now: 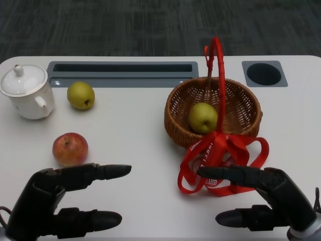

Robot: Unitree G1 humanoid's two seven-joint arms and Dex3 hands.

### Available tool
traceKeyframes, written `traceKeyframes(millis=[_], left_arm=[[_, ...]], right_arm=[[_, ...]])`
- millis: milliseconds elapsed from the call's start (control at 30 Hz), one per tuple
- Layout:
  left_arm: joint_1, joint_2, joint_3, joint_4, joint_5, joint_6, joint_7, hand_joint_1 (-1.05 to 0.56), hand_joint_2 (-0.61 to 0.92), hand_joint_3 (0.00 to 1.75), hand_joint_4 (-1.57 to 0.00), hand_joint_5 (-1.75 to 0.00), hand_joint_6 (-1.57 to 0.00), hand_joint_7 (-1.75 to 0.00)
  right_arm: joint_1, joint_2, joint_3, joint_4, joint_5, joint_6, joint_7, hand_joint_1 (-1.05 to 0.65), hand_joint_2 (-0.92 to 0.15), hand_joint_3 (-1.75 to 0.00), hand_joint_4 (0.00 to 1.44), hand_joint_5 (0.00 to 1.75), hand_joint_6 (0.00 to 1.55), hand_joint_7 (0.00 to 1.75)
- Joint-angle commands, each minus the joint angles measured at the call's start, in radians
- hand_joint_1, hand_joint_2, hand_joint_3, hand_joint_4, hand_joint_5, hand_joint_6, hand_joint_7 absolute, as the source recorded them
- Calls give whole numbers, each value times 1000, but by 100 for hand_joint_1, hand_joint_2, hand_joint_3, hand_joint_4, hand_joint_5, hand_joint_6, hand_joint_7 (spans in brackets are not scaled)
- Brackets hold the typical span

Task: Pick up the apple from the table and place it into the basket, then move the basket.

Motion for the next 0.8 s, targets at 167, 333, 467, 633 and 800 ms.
traceKeyframes(millis=[167,333,467,633,800], left_arm=[[-11,13,9,15,-16,-10,0,-52,80,0,-92,0,-86,0],[1,21,14,0,-1,-9,5,-54,80,0,-90,0,-84,0],[23,39,40,-44,40,-10,23,-58,81,0,-85,0,-79,0],[43,48,141,-121,191,-6,107,-66,83,1,-70,0,-68,0],[47,85,245,-194,383,51,202,-78,84,1,-40,0,-43,0]], right_arm=[[-8,-4,-7,6,18,-1,3,-51,-83,0,77,0,69,0],[-7,-5,-8,3,12,-3,-1,-50,-83,0,77,0,69,0],[-7,-6,-10,6,7,-3,-3,-50,-83,0,77,0,69,0],[-8,-9,-10,6,10,5,-1,-50,-83,0,77,0,69,0],[-6,-7,-9,6,12,11,1,-50,-83,0,77,0,69,0]])
